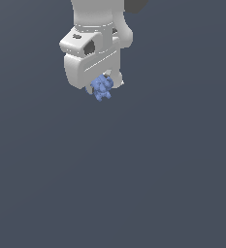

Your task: Pick up the object and move it to a goal position.

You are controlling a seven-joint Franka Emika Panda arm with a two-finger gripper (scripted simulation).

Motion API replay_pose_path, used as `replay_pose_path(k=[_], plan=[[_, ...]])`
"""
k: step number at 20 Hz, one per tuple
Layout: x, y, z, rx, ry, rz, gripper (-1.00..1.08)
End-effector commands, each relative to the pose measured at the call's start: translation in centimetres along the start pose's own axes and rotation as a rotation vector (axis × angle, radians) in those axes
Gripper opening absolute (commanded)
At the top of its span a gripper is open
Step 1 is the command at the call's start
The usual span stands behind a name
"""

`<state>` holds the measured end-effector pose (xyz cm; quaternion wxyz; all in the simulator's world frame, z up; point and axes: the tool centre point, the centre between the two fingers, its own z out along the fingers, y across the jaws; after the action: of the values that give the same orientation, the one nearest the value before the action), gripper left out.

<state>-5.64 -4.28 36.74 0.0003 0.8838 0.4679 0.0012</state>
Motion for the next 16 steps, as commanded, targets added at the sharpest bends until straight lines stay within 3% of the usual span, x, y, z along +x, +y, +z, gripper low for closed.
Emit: replay_pose_path(k=[1,8,16], plan=[[-0.6,-0.4,-2.7,0.001,0.000,0.000,-1.00],[-1.9,-1.0,-8.4,0.002,-0.001,0.001,-1.00],[-2.5,-1.2,-11.5,0.002,-0.001,0.001,-1.00]])
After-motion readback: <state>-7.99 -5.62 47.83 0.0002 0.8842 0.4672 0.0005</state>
